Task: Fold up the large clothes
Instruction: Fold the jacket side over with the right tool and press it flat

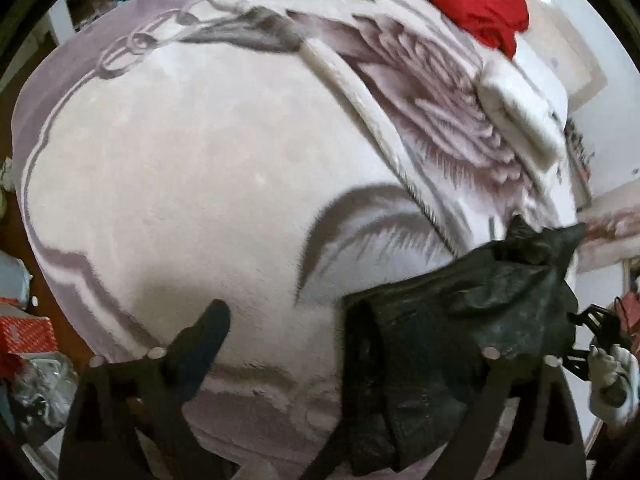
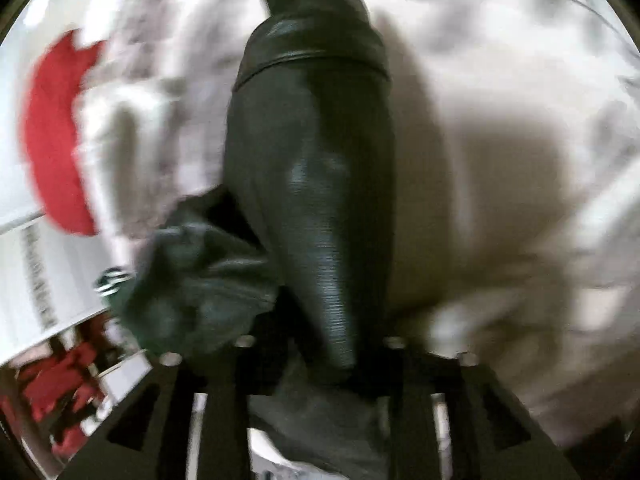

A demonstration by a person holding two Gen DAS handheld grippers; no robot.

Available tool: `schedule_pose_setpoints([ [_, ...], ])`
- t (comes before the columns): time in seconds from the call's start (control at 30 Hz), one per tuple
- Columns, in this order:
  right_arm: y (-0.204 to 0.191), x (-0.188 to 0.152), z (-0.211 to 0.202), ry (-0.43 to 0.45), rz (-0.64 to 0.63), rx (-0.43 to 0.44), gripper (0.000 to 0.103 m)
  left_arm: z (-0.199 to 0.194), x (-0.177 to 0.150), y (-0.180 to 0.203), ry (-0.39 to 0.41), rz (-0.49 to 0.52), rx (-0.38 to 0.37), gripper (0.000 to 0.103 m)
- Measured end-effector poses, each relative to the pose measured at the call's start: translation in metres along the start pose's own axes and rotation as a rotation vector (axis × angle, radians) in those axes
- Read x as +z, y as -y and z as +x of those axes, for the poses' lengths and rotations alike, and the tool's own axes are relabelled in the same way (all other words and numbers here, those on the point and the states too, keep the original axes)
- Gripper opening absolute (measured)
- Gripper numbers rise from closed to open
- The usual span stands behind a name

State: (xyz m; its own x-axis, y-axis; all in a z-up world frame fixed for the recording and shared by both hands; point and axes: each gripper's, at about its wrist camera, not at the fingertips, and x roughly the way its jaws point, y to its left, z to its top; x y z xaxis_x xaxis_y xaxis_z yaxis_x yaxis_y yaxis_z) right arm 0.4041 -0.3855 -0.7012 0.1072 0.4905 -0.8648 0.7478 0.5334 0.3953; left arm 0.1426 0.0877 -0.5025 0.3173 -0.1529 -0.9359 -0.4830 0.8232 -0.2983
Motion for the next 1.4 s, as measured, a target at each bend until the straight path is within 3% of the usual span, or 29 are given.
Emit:
schedule_pose_setpoints([
  [0.1,0.013,0.003,-0.011,-0.05,-0.014,-0.079,0.057,0.009,-0.005,0.023,-0.03,0.008,-0.021,0.096],
  [0.2,-0.01,-0.009,-0.044,0.056,-0.262,-0.294,0.057,0.012,-0.017,0.054,-0.041,0.042,-0.026,0.096],
  [0.27,-0.02,-0.025,-0.063,0.115,-0.397,-0.357,0.057,0.016,-0.025,0.08,-0.052,0.086,-0.002,0.096],
  [0.3,-0.03,-0.032,-0.064,0.107,-0.45,-0.345,0.057,0.016,-0.028,0.089,-0.054,0.098,0.002,0.096],
  [0.43,-0.096,-0.052,-0.014,-0.096,-0.68,-0.233,0.057,0.034,-0.029,0.124,-0.046,0.113,-0.006,0.096],
  [0.53,-0.149,-0.052,0.034,-0.069,-0.802,-0.237,0.057,0.067,-0.023,0.128,-0.076,0.127,0.086,0.096],
  [0.57,-0.17,-0.047,0.061,-0.04,-0.848,-0.297,0.057,0.08,-0.02,0.123,-0.086,0.123,0.117,0.096],
  [0.63,-0.18,-0.036,0.099,-0.027,-0.841,-0.341,0.057,0.102,-0.014,0.11,-0.104,0.092,0.108,0.096],
  [0.73,-0.192,-0.021,0.119,-0.032,-0.848,-0.367,0.059,0.104,-0.007,0.111,-0.11,0.11,0.111,0.096],
  [0.87,-0.197,-0.017,0.089,-0.123,-0.794,-0.335,0.059,0.074,0.0,0.117,-0.1,0.087,0.13,0.096],
  [0.97,-0.196,-0.023,0.035,-0.1,-0.827,-0.25,0.059,0.042,0.007,0.126,-0.044,0.037,0.139,0.096],
  [1.07,-0.179,-0.031,-0.005,-0.092,-0.819,-0.231,0.058,0.028,0.009,0.143,-0.026,0.004,0.049,0.095],
  [1.1,-0.17,-0.031,-0.013,-0.095,-0.81,-0.239,0.04,0.03,0.009,0.152,-0.037,0.006,0.001,0.08],
  [1.13,-0.168,-0.034,-0.013,-0.101,-0.803,-0.247,0.021,0.035,0.008,0.162,-0.051,0.012,-0.027,0.048],
  [1.2,-0.154,-0.037,-0.004,-0.161,-0.792,-0.242,0.018,0.062,0.009,0.185,-0.114,0.045,-0.052,0.015],
  [1.3,-0.151,-0.048,0.031,-0.249,-0.801,-0.224,0.018,0.112,0.01,0.196,-0.198,0.053,-0.018,0.015],
  [1.4,-0.16,-0.063,0.098,-0.302,-0.85,-0.315,0.016,0.143,0.017,0.183,-0.246,0.001,-0.019,0.017],
])
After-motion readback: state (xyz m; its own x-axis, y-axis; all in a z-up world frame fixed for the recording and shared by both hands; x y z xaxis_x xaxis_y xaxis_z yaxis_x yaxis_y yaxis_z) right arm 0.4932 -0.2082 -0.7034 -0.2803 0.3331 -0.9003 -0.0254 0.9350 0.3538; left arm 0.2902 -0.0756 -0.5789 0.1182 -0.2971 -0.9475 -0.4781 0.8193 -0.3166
